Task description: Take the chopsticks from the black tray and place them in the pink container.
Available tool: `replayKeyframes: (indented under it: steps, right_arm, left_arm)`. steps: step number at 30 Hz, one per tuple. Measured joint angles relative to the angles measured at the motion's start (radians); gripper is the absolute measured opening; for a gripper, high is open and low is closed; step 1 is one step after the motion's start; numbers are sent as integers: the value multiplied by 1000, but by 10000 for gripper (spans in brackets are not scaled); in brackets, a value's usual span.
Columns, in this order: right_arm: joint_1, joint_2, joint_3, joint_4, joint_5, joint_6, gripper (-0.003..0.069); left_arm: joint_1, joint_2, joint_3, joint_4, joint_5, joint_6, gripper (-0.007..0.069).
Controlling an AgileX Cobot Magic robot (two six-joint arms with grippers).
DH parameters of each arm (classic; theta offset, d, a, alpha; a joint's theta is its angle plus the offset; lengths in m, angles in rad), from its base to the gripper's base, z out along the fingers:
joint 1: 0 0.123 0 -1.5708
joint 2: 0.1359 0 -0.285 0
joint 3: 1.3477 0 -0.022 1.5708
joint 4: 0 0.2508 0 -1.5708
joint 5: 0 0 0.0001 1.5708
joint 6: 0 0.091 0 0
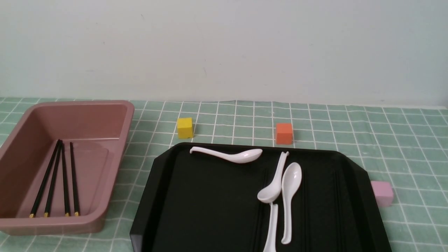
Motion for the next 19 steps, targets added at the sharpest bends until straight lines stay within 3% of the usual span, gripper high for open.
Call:
replayKeyframes:
  steps: [19]
  right_arm:
    - [0, 0, 0, 0, 0, 0, 240]
  left_arm:
    - [0, 0, 0, 0, 0, 0, 23]
